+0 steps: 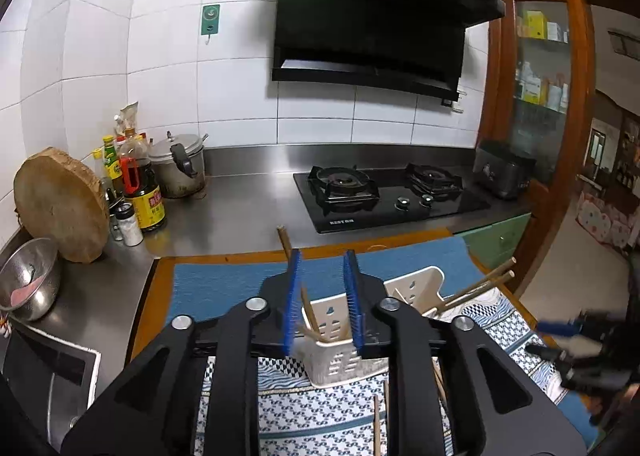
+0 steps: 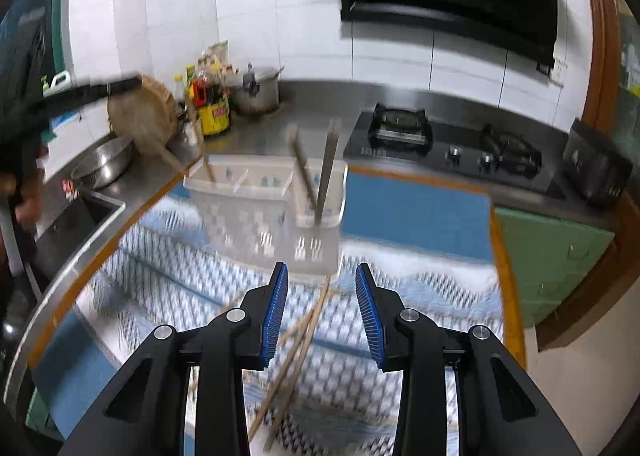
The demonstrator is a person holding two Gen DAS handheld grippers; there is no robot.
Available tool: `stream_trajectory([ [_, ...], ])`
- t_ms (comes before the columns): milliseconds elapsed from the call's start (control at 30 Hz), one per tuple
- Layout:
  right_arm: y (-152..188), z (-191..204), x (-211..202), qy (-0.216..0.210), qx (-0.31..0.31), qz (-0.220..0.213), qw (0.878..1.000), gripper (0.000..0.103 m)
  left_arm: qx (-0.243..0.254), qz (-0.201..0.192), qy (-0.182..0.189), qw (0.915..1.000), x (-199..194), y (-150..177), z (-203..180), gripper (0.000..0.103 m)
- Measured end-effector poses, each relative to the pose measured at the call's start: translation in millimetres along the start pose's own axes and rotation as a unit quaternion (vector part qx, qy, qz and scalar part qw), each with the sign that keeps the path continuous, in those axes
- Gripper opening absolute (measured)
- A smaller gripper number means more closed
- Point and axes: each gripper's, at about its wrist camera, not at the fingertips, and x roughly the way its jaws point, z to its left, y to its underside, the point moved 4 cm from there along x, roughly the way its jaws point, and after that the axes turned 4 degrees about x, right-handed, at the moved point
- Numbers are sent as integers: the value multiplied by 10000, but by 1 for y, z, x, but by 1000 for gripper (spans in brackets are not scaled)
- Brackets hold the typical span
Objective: Organize utensils
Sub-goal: 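Drop the chopstick into the holder and open the right tool, then grasp a chopstick upright with the left tool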
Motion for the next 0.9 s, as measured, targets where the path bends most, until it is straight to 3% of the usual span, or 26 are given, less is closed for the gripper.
stream_trajectory([
  [133, 39, 8, 9, -65, 37, 255, 9996, 35, 85, -70, -41, 9999, -21, 8, -2, 30],
  [167, 47, 9, 11, -85, 67, 310, 9995, 34, 67, -90, -31, 9999, -27, 12, -3, 37],
  [300, 83, 19, 20, -189, 192, 587, 9979, 25, 81, -102, -27, 9999, -46, 30, -5, 43],
  [533, 118, 30, 33, -206, 338, 817, 9959, 17, -114, 176, 78, 9997, -69, 92, -4, 48],
  [900, 141, 31, 56, -96, 501, 1097, 9927, 10, -172, 884, 201, 9957, -75, 191, -6, 49],
])
